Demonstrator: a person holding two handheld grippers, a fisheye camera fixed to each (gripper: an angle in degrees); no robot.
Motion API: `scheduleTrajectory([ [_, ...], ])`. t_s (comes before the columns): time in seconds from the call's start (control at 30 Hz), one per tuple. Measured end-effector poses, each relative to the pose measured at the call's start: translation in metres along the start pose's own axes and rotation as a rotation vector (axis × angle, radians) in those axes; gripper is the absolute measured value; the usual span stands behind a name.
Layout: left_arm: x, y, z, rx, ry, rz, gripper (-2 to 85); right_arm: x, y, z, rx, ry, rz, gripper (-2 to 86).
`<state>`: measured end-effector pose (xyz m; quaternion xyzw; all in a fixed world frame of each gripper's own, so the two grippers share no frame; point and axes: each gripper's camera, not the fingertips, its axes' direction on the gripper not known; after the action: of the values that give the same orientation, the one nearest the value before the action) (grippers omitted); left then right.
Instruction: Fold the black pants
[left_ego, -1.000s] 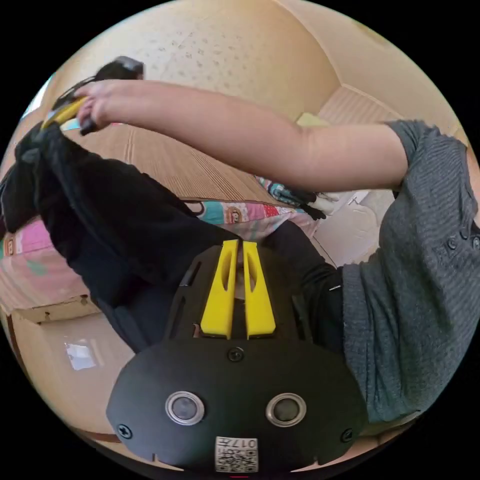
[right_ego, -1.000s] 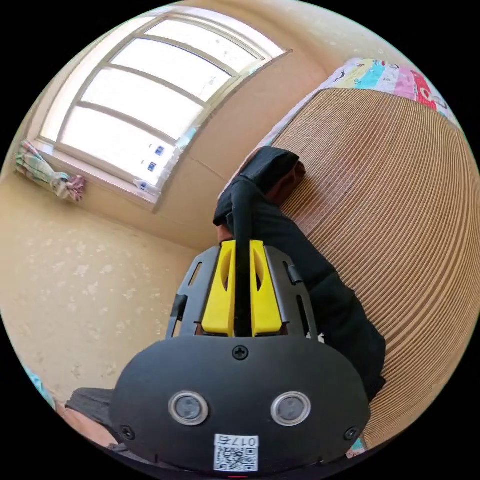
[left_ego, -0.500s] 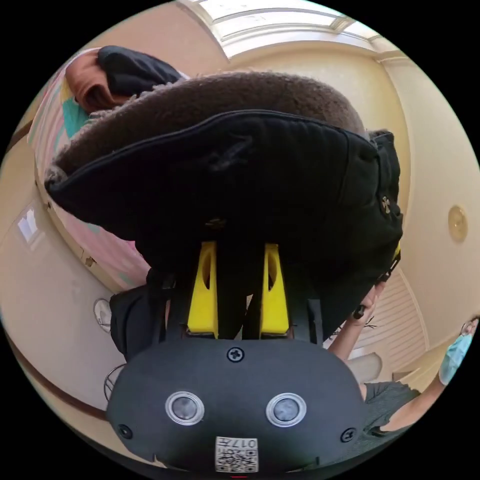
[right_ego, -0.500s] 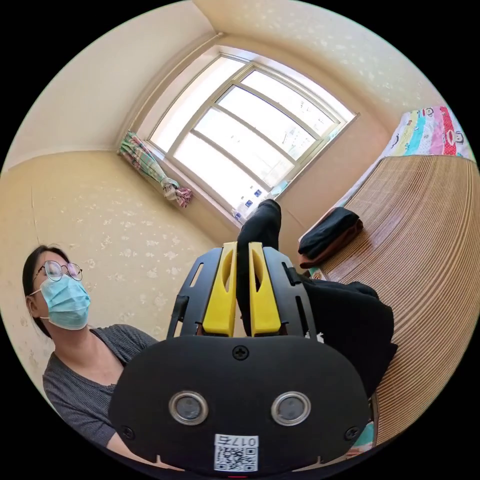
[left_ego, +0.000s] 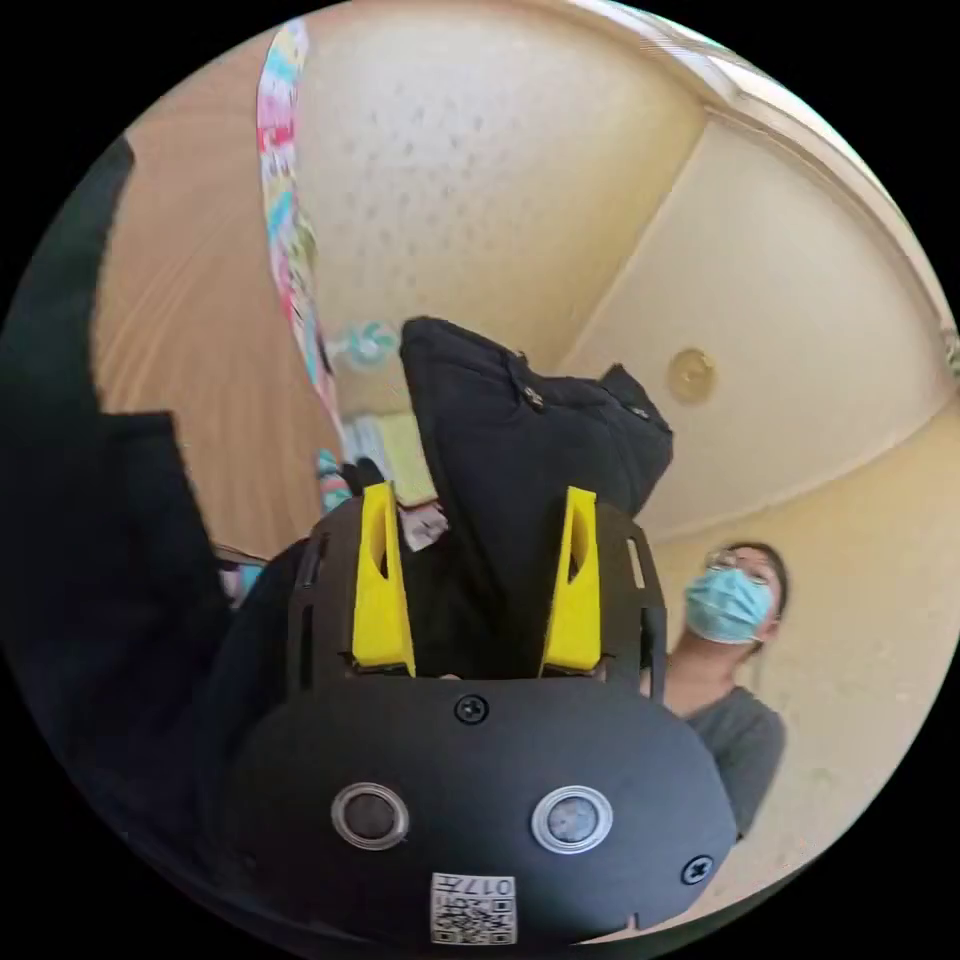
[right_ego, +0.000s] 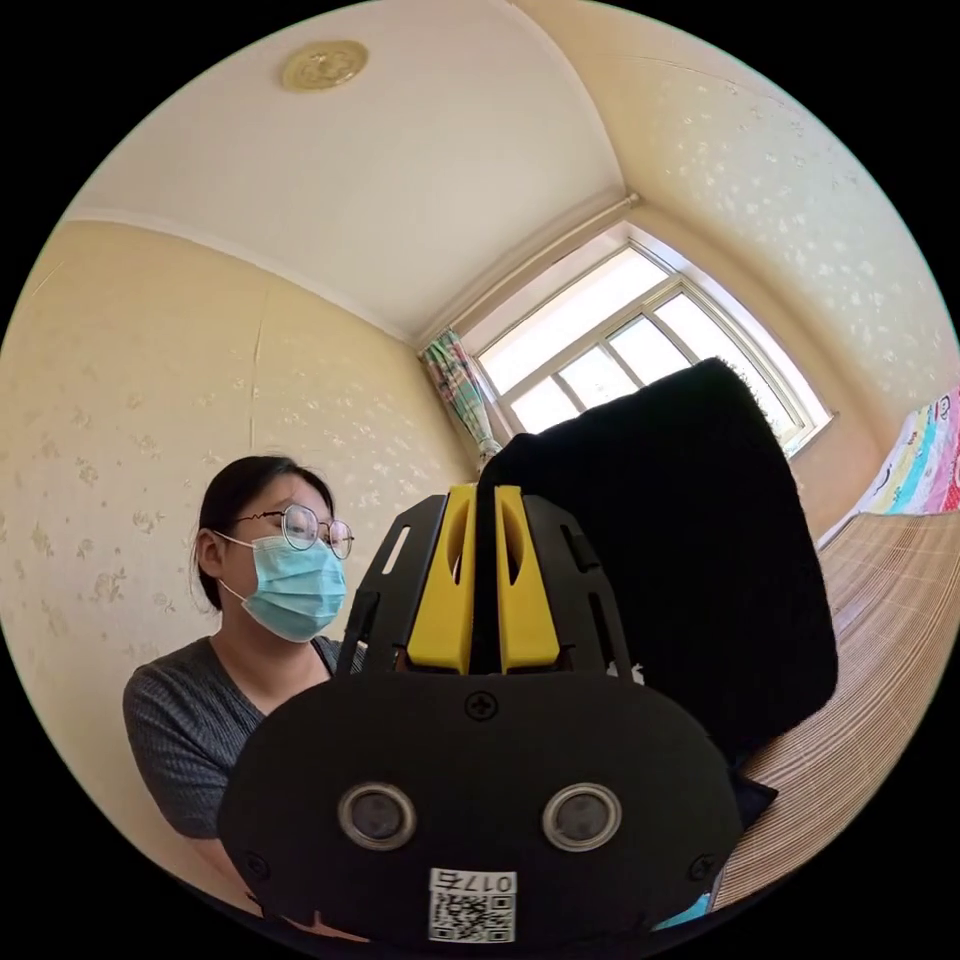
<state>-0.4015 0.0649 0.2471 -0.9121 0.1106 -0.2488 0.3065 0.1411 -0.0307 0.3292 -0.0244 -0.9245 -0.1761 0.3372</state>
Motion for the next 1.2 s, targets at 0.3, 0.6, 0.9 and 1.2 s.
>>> scheduleTrajectory([
  [0.3,0.13,0.042,0.097,-0.076,-0.452,0.541,8.6,-0.106,0.022,-0.109,0.179,0.128,-0.032,2.5],
  [0.6,0.126,-0.065,0.168,0.021,-0.704,0.583,5.3,-0.006,-0.01,-0.185,0.484,0.181,0.22,3.0],
  [0.9,0.109,-0.364,0.24,0.16,-1.181,0.452,15.1,0.103,-0.253,-0.191,0.396,0.707,0.255,5.2],
  [1.2,-0.059,-0.234,0.133,-0.408,-1.497,0.236,17.1,0.173,-0.055,-0.145,-0.116,0.993,0.626,5.3],
])
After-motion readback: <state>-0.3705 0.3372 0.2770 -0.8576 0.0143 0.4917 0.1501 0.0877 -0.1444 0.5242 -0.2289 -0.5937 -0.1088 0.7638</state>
